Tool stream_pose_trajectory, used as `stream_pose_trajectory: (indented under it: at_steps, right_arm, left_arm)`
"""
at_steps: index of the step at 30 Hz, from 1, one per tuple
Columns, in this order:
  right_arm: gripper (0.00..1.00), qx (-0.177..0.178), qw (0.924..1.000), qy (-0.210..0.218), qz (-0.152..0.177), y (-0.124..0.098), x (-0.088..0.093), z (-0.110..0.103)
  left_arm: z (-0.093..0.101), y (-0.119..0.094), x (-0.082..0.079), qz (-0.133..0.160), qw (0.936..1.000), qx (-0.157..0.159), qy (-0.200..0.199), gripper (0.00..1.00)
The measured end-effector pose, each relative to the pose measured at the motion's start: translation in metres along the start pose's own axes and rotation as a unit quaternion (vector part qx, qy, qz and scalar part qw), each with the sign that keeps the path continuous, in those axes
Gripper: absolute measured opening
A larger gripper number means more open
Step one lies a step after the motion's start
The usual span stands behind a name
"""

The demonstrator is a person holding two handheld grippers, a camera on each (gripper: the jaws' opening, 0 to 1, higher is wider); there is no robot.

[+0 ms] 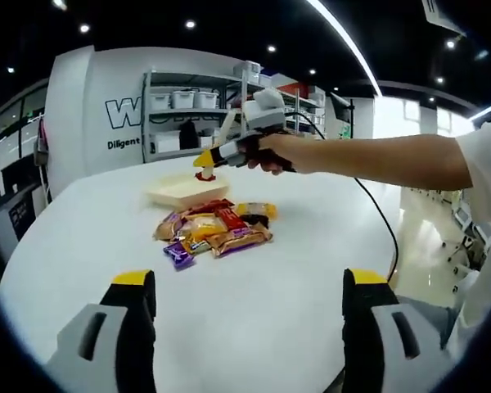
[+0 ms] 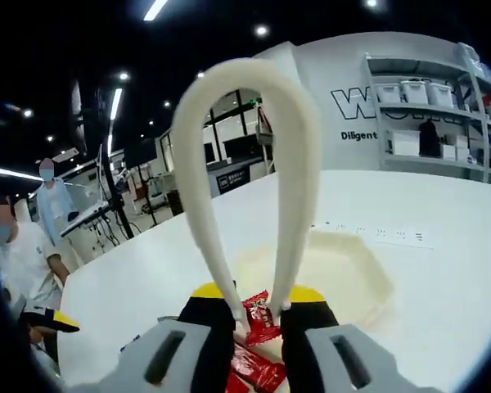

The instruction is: Place the target food into the container with the food tongs after gripping and lifting it, then release it inside without dropping or visibly crushing the food.

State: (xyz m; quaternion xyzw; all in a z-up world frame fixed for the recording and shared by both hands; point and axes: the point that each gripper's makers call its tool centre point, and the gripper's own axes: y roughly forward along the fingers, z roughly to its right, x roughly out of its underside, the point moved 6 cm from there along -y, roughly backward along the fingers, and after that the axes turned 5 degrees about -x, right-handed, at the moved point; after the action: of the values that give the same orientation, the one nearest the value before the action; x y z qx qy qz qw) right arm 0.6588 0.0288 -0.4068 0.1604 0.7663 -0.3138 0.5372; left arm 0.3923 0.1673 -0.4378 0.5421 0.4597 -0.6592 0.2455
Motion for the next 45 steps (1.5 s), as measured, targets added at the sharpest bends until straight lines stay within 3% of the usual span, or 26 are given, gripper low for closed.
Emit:
stream_pose_trajectory:
  at_steps: [8, 26, 37, 45]
  right_arm:
    - [0.14, 0.015, 0.9998, -0.005, -0.01, 0.011, 0.01, 0.012]
    - [0.15, 0.015, 0.9995, -0.005, -0.026, 0.027, 0.025, 0.022]
    - [0.15, 0.017, 0.9997, -0.006, -0.017, 0.023, 0.019, 0.026]
    - [0.15, 0.014, 0.9999, 0.001, -0.003, -0.002, 0.012, 0.023]
  left_arm:
    - [0.001, 0.004, -0.002, -0.005, 0.9998, -0.005, 0.019, 0.92]
    - [-0.003, 0.01, 0.003, -0.013, 0.9998, -0.007, 0.015, 0.92]
    - [-0.004, 0.01, 0.006, -0.015, 0.9998, -0.008, 0.013, 0.92]
    - [-0.001, 0.009, 0.007, -0.015, 0.9998, -0.007, 0.007, 0.92]
